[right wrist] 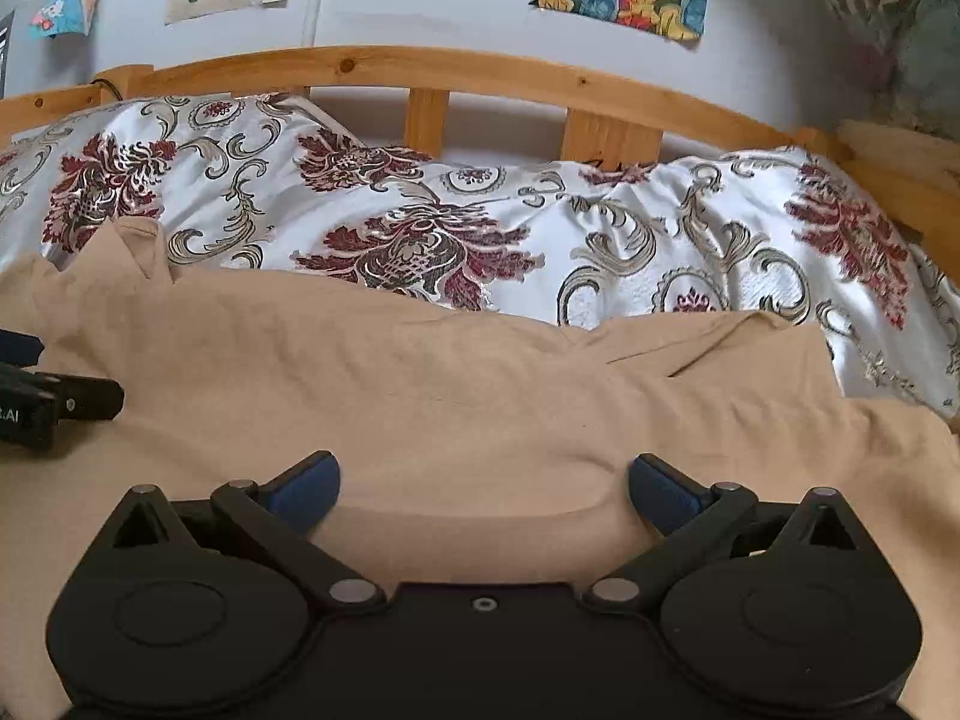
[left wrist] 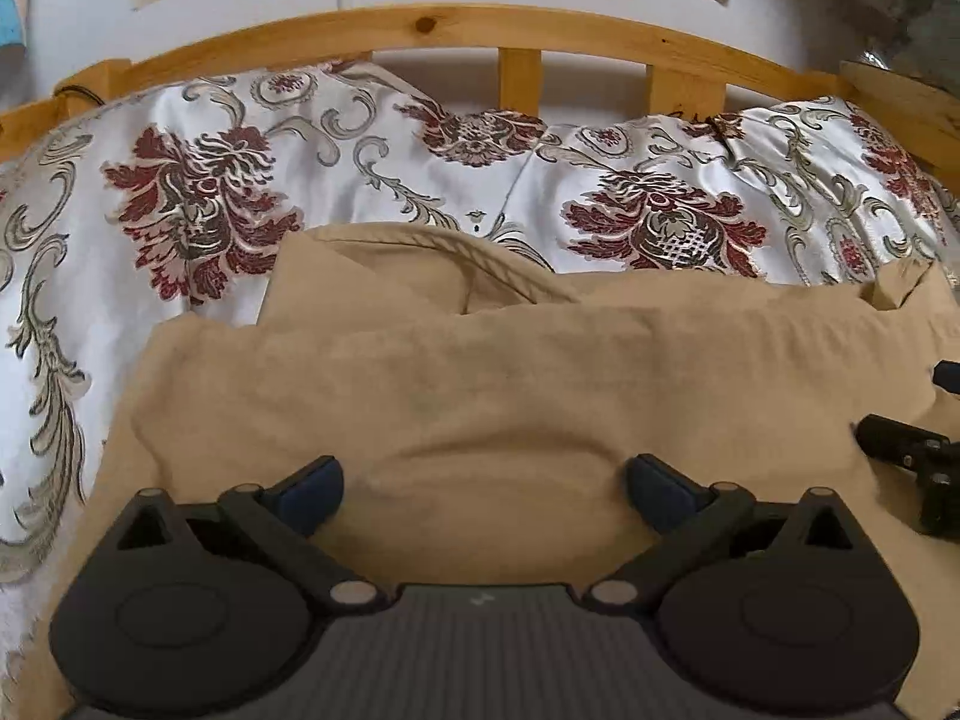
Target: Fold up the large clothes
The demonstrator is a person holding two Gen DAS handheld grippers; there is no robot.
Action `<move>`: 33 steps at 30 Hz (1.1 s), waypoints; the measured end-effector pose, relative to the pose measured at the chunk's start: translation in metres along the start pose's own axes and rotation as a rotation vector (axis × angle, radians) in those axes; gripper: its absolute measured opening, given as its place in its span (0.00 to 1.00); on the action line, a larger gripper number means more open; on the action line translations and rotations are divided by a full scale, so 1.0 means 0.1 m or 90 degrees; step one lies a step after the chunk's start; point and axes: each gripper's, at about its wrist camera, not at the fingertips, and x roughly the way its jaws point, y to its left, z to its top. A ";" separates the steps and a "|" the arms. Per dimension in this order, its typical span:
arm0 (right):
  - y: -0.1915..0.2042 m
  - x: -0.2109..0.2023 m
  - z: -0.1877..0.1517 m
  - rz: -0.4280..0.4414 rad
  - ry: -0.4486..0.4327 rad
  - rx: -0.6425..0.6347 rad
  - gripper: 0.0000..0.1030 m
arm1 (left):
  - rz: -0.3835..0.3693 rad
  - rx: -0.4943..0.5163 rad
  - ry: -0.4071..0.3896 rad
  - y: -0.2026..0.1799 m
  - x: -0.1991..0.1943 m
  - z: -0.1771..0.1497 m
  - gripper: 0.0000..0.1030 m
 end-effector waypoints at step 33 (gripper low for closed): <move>-0.25 -0.83 -0.13 -0.101 0.012 0.070 0.99 | 0.184 -0.098 -0.035 0.79 -0.96 -0.50 1.00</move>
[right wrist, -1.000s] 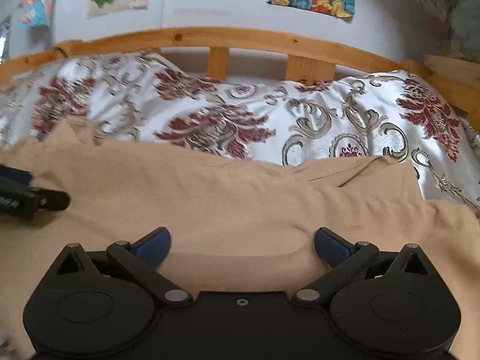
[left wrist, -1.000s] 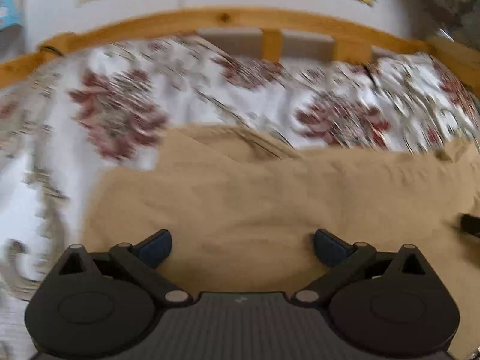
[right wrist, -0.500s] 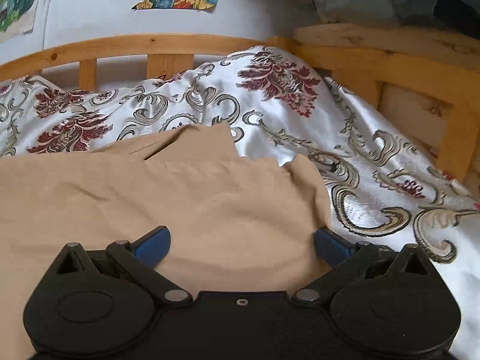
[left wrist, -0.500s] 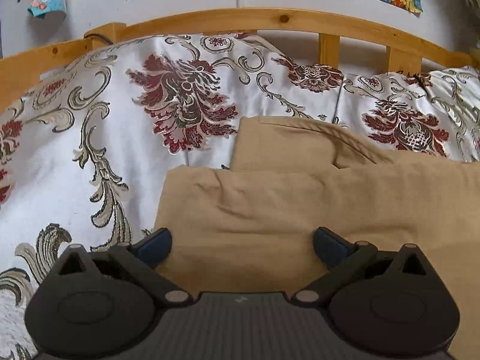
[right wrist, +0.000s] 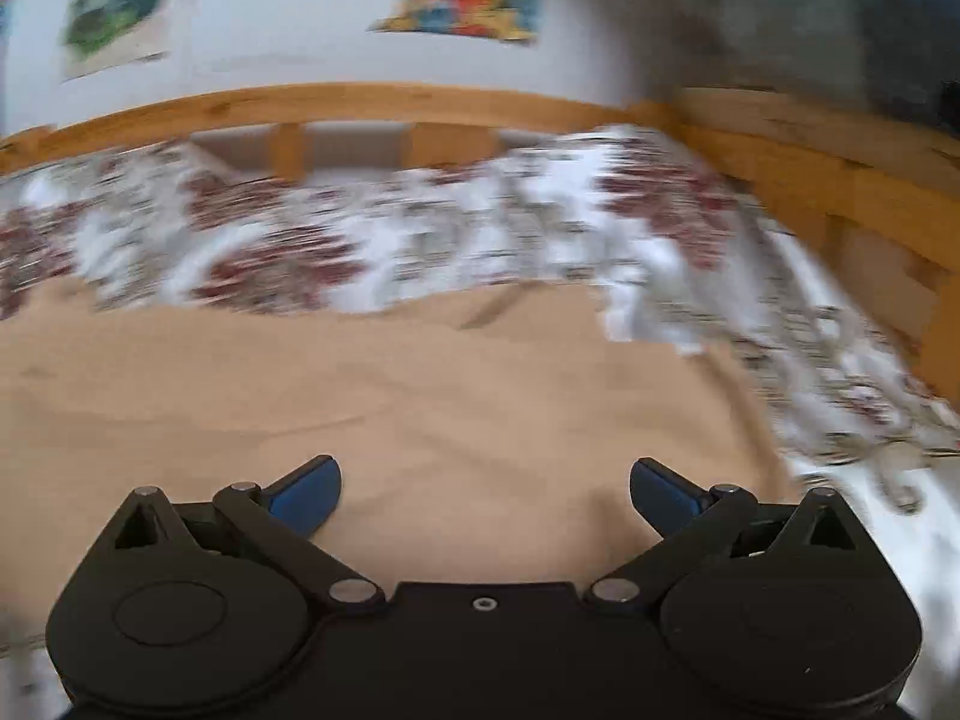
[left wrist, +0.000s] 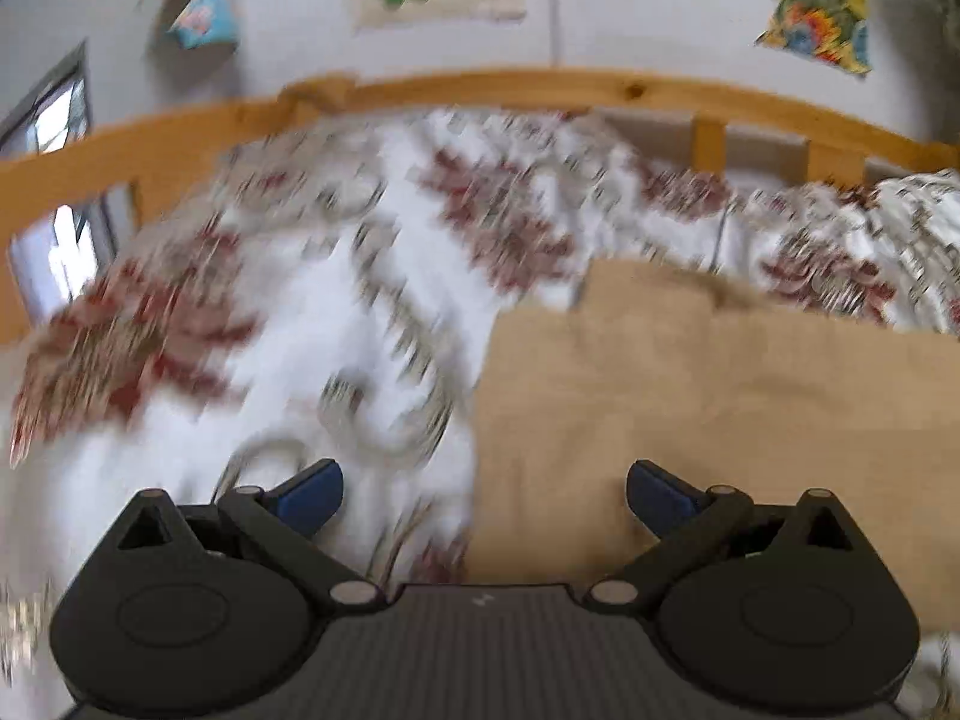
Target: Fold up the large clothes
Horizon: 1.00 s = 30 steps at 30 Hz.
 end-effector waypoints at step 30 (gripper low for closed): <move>-0.36 -0.77 -0.17 -0.017 0.064 0.339 0.99 | -0.301 -0.174 0.125 -0.13 -0.50 -0.27 1.00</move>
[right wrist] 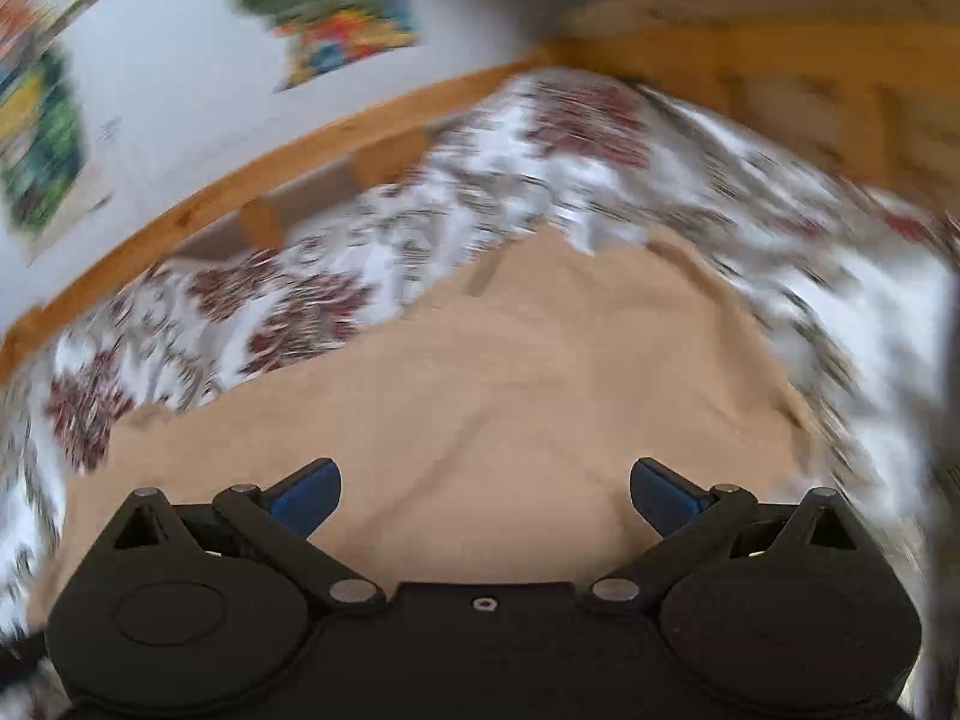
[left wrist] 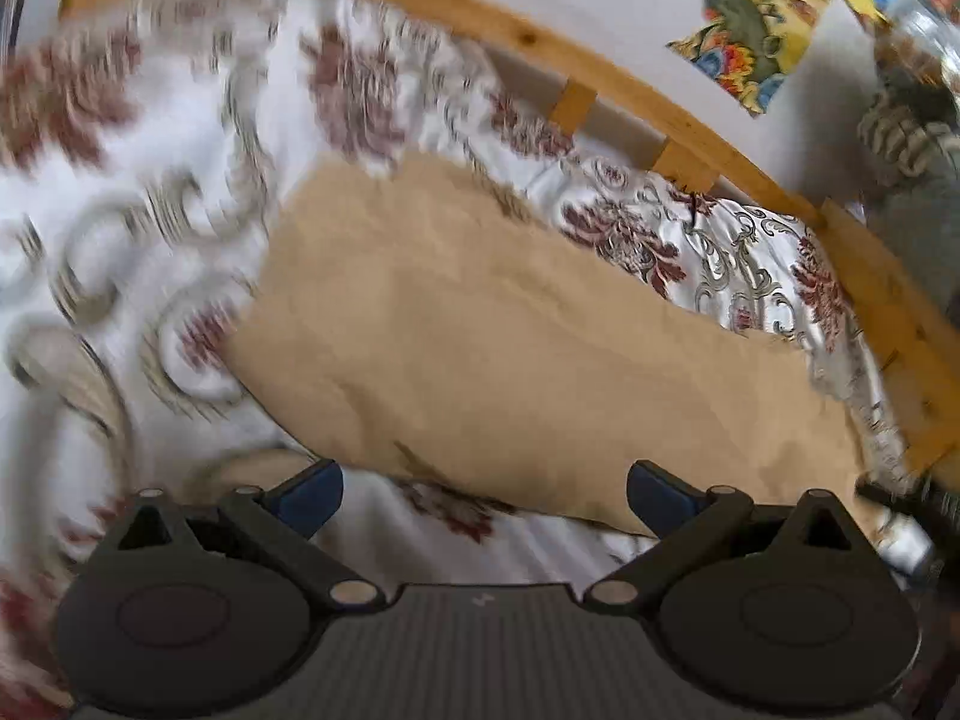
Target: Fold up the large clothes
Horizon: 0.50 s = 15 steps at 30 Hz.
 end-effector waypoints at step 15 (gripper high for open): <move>-0.97 0.27 0.03 -0.075 -0.052 0.283 0.47 | 0.117 -0.207 -0.028 0.23 0.32 0.20 0.66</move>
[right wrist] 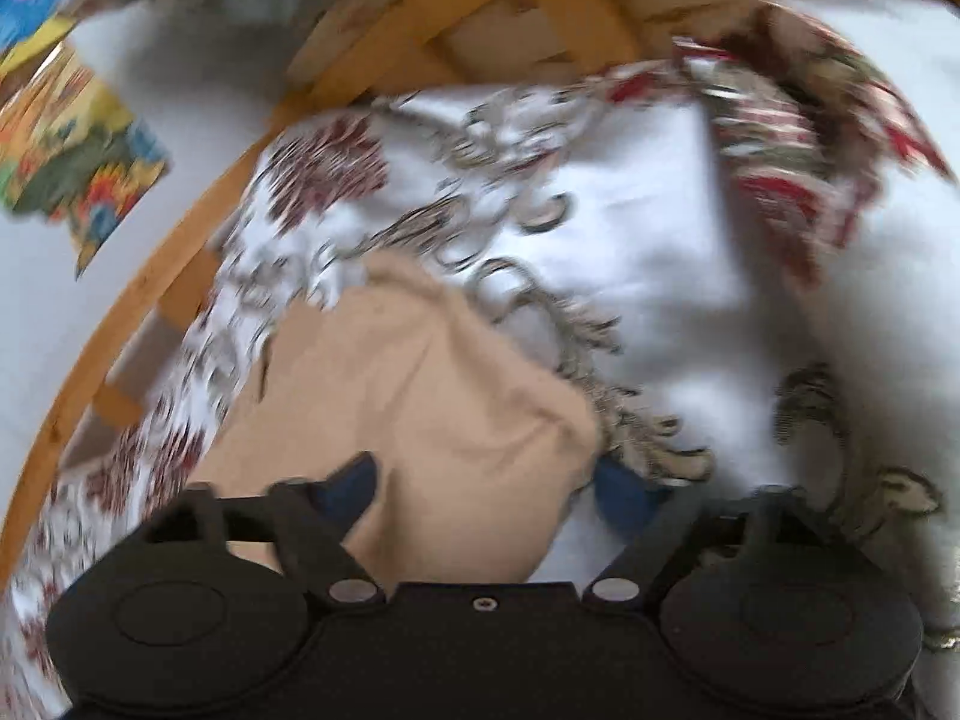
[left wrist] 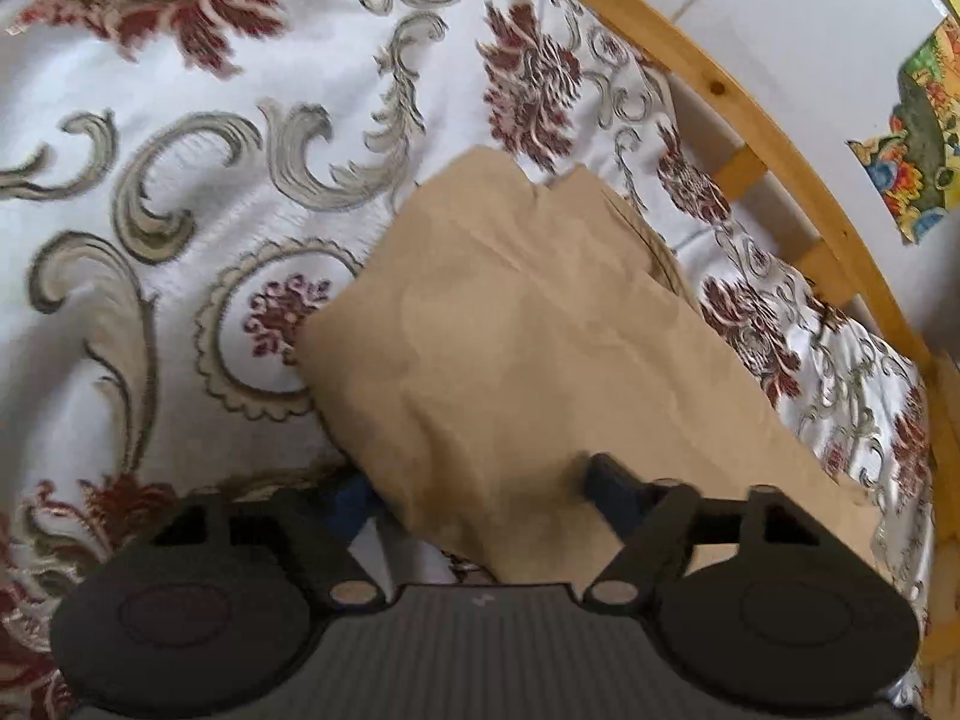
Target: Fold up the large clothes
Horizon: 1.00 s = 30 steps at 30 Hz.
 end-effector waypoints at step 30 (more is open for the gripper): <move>0.77 -0.60 -0.30 0.063 -0.098 -0.431 0.79 | 0.035 0.084 -0.023 0.20 -0.50 -0.21 0.62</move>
